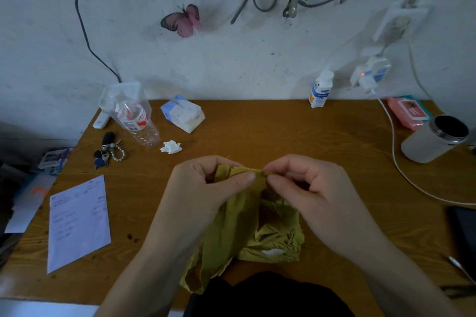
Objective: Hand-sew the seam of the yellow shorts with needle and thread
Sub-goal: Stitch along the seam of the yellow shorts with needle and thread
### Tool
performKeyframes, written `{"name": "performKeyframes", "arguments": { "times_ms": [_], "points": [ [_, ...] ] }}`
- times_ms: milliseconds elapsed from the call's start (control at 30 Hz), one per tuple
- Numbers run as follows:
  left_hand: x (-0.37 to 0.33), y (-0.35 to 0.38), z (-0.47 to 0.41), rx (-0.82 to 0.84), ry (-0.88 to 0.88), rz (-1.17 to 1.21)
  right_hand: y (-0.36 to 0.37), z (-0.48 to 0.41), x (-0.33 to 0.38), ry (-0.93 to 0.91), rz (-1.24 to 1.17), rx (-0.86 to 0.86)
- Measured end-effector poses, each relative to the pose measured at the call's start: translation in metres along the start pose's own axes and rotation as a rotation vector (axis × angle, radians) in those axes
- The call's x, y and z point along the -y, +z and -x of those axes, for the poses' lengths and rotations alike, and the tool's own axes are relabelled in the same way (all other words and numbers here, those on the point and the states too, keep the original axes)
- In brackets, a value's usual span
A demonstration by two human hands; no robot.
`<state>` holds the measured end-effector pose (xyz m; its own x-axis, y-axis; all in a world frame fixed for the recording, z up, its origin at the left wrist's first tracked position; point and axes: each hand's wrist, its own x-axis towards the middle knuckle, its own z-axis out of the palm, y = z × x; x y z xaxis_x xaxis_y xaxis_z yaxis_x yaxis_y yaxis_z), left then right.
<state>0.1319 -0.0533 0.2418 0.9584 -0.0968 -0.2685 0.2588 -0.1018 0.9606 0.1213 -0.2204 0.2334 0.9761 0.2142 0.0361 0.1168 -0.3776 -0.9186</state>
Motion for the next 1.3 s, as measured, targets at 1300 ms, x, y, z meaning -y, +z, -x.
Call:
{"name": "performKeyframes", "arguments": {
  "times_ms": [1300],
  "points": [
    [0.021,0.000,-0.009,0.405,-0.272,0.357,-0.011,-0.004,-0.025,0.196,-0.517,0.331]
  ]
}}
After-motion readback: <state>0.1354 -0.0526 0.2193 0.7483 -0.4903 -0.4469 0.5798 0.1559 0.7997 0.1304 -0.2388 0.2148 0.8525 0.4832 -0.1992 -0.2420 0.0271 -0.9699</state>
